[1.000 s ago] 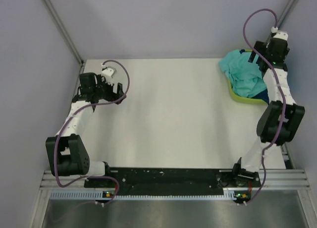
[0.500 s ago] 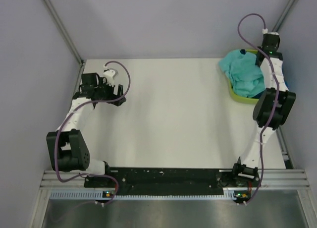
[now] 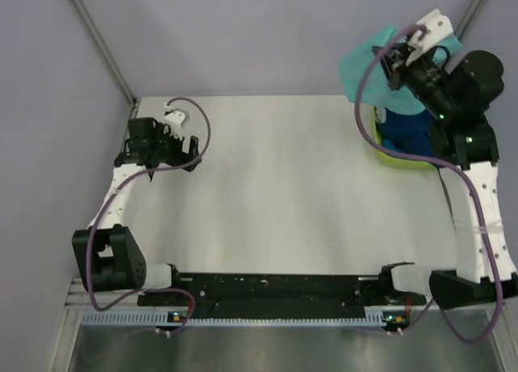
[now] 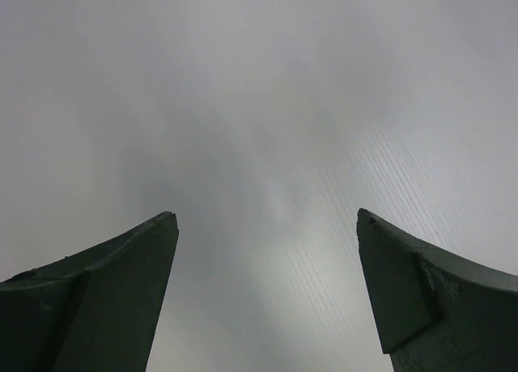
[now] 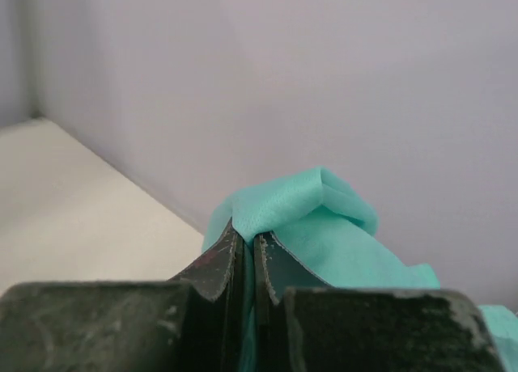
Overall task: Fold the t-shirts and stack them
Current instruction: Move the tshirt to the center of the board
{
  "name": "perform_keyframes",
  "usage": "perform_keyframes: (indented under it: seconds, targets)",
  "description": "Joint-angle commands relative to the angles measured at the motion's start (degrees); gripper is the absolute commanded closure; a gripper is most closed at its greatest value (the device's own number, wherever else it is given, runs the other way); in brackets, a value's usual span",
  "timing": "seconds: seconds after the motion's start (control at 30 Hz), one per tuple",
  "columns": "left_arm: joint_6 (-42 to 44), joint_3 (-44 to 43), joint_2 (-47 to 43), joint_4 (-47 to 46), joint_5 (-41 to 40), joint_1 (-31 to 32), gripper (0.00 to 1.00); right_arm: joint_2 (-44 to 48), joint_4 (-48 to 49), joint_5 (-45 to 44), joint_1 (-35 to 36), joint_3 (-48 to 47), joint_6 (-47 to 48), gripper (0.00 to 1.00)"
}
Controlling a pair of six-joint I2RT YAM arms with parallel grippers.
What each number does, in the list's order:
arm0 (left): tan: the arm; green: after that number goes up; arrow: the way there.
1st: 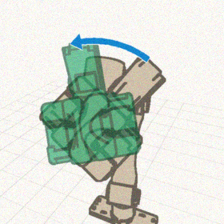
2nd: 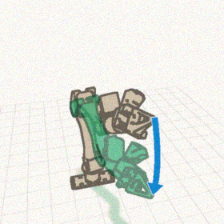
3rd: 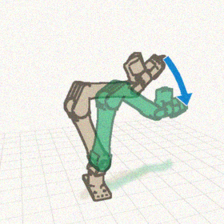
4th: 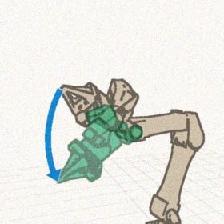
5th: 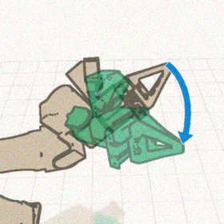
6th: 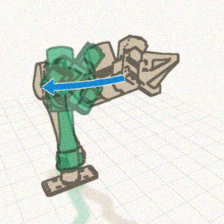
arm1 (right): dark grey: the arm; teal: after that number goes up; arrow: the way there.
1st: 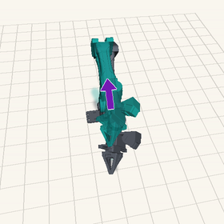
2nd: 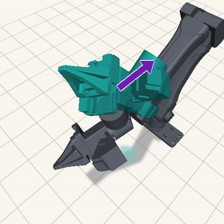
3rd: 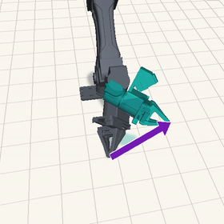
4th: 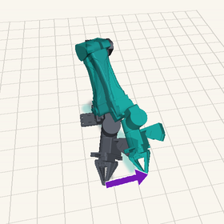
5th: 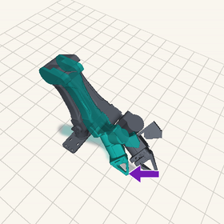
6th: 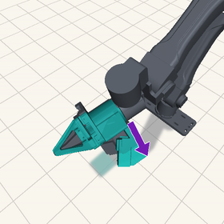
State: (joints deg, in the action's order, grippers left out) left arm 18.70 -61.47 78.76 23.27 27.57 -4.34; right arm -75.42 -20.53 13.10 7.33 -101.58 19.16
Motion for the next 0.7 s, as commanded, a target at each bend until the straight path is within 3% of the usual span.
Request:
perform_keyframes:
  seconds: [0.0, 0.07, 0.1, 0.33, 0.47, 0.5, 0.53, 0.57, 0.6, 0.63, 0.67]
  targets:
    - [0.29, -1.99, -3.35, -0.94, -4.88, -0.06, 0.04, 6.33, 22.04, 44.21, 0.58, 6.46, -15.23, 1.00]
    - [0.20, -1.81, -3.88, -1.38, -7.00, -0.14, 0.04, 6.16, 33.22, 49.72, 1.01, 9.02, -25.80, 1.00]
    - [0.02, -1.81, -4.14, -1.56, -8.14, -0.32, 0.04, 5.64, 33.80, 50.17, 1.54, 10.16, -27.49, 1.00]
    - [-1.03, -3.12, -5.46, -1.91, -17.98, -0.67, 0.01, 0.11, 28.44, 42.81, 5.58, 20.97, -20.38, 1.00]
    - [-1.12, -2.95, -5.72, -2.35, -17.47, -0.67, 0.01, -8.75, 28.18, 32.79, 10.06, 25.73, -20.65, 0.98]
    - [-0.95, -2.78, -5.90, -2.17, -16.51, -0.67, 0.01, -11.39, 27.22, 30.77, 10.77, 25.38, -20.56, 0.92]
    - [-0.68, -2.51, -5.81, -2.00, -15.72, -0.67, 0.01, -14.99, 24.95, 28.32, 11.29, 23.64, -20.39, 0.73]
    - [0.19, -2.16, -5.81, -1.91, -14.66, -0.67, 0.01, -18.59, 21.27, 24.73, 11.56, 20.49, -20.13, 0.47]
    - [0.81, -1.81, -5.81, -1.91, -13.61, -0.67, 0.01, -22.98, 14.28, 17.29, 11.48, 15.06, -20.47, 0.29]
    - [1.34, -1.55, -5.99, -1.65, -12.03, -0.67, 0.01, -28.94, 6.99, 9.30, 11.56, 8.13, -20.74, 0.17]
    - [1.86, -1.11, -5.99, -1.56, -10.97, -0.58, 0.01, -32.22, -1.61, 0.09, 11.39, 2.06, -20.91, 0.15]
